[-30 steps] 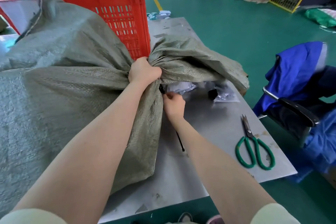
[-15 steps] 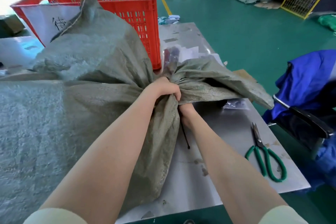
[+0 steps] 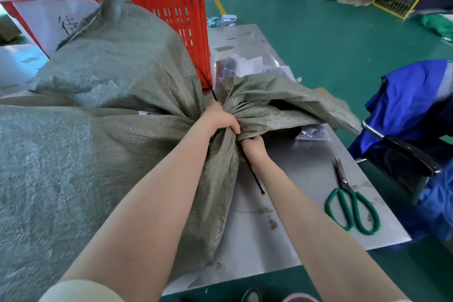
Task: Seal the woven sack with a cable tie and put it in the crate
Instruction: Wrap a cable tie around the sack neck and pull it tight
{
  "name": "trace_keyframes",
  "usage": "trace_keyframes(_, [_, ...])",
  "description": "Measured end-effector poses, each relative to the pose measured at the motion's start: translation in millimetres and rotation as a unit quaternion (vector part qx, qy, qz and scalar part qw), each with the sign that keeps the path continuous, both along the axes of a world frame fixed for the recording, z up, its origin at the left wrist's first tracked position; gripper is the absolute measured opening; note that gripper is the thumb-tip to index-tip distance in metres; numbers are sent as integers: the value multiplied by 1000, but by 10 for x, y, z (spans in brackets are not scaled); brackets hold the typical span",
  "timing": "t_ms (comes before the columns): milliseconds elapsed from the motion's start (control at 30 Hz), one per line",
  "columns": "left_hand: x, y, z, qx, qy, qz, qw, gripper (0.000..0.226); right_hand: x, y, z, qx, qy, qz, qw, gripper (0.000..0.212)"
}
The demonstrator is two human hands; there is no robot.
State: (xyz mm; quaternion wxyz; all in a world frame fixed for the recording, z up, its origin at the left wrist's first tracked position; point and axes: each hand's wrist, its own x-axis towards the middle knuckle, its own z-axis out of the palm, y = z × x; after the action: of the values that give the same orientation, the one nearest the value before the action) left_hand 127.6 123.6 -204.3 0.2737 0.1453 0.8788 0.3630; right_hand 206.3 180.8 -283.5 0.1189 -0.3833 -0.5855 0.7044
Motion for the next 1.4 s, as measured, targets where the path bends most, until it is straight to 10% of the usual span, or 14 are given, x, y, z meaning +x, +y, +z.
trace_keyframes(200, [-72, 69, -147, -69, 91, -40, 993, 91, 407, 98, 100, 119, 29, 151, 981, 22])
trace_keyframes(533, [-15, 10, -36, -111, 166, -169, 965, 62, 387, 14, 233, 226, 130, 86, 962, 19])
trace_keyframes(800, [-128, -165, 412, -344, 250, -331, 842, 56, 313, -54, 253, 250, 187, 29, 949, 15])
trace_keyframes(1033, [-61, -285, 445, -138, 371, -412, 821, 34, 270, -60, 271, 190, 189, 27, 963, 20])
trace_keyframes(1200, [35, -203, 379, 42, 193, -332, 922, 40, 356, -119, 370, 201, 207, 7, 957, 27])
trace_keyframes(1400, [51, -132, 389, 136, -11, -334, 933, 5, 422, -158, 359, 277, 192, 15, 941, 30])
